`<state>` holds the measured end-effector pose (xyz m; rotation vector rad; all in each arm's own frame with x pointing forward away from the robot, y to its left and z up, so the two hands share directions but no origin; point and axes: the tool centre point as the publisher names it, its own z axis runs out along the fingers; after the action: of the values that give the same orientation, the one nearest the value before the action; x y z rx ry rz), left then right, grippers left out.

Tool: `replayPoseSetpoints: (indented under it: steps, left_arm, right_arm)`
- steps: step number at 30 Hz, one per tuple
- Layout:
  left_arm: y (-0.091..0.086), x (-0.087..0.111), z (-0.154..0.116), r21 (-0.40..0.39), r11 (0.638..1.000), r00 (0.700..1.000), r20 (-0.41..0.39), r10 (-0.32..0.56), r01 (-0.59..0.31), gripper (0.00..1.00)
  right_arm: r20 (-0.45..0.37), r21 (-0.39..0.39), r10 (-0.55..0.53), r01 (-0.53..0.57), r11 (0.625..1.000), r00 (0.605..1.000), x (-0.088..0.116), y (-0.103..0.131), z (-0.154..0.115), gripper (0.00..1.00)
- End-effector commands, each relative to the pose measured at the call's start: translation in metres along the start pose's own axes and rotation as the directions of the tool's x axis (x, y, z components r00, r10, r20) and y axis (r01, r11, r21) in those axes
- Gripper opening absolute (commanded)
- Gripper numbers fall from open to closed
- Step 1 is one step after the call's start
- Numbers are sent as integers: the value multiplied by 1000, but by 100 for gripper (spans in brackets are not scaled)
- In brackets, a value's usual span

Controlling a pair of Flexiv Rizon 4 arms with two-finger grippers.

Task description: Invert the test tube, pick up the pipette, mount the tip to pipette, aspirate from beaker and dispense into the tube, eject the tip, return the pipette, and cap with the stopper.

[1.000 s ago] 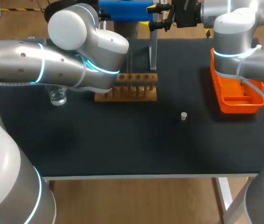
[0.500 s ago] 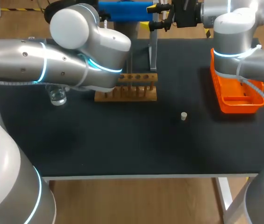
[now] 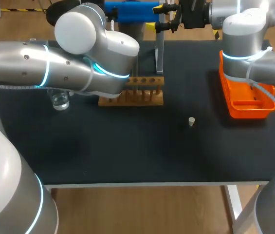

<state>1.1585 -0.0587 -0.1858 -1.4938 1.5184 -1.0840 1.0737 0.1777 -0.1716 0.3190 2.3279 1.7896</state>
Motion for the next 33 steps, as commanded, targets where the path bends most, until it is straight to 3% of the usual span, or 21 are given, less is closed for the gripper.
replayPoseSetpoints:
  steps: [1,11,16,22,25,27,28,30,32,33]
  left_arm:
    - [-6,0,-12,6,1000,1000,-15,1,-1,100]
    - [-16,7,-49,42,999,997,-72,19,-16,100]
    - [-17,11,-70,68,997,975,-218,53,-39,100]
    - [-18,8,-96,74,994,923,-369,108,-87,100]
    - [-17,6,-108,81,988,872,-464,155,-132,100]
    - [-17,6,-116,127,982,804,-563,189,-141,100]
    - [-16,6,-119,130,977,786,-581,212,-167,100]
    - [-13,6,-126,174,970,700,-672,244,-171,100]
    - [-10,6,-133,164,966,656,-710,257,-201,100]
    - [-8,6,-135,176,962,614,-742,269,-209,100]
  right_arm:
    - [-1,0,0,0,1000,1000,0,0,0,100]
    - [-1,0,0,0,1000,1000,0,0,0,100]
    - [-1,0,0,0,1000,1000,0,0,0,100]
    - [-1,0,0,0,1000,1000,0,0,0,100]
    - [-1,0,0,0,1000,1000,0,0,0,100]
    - [-1,0,0,0,1000,1000,0,0,0,100]
    - [-1,0,0,0,1000,1000,0,0,0,100]
    - [-1,0,0,0,1000,1000,0,0,0,100]
    - [-1,0,0,0,1000,1000,0,0,0,100]
    - [-1,0,0,0,1000,1000,0,0,0,100]
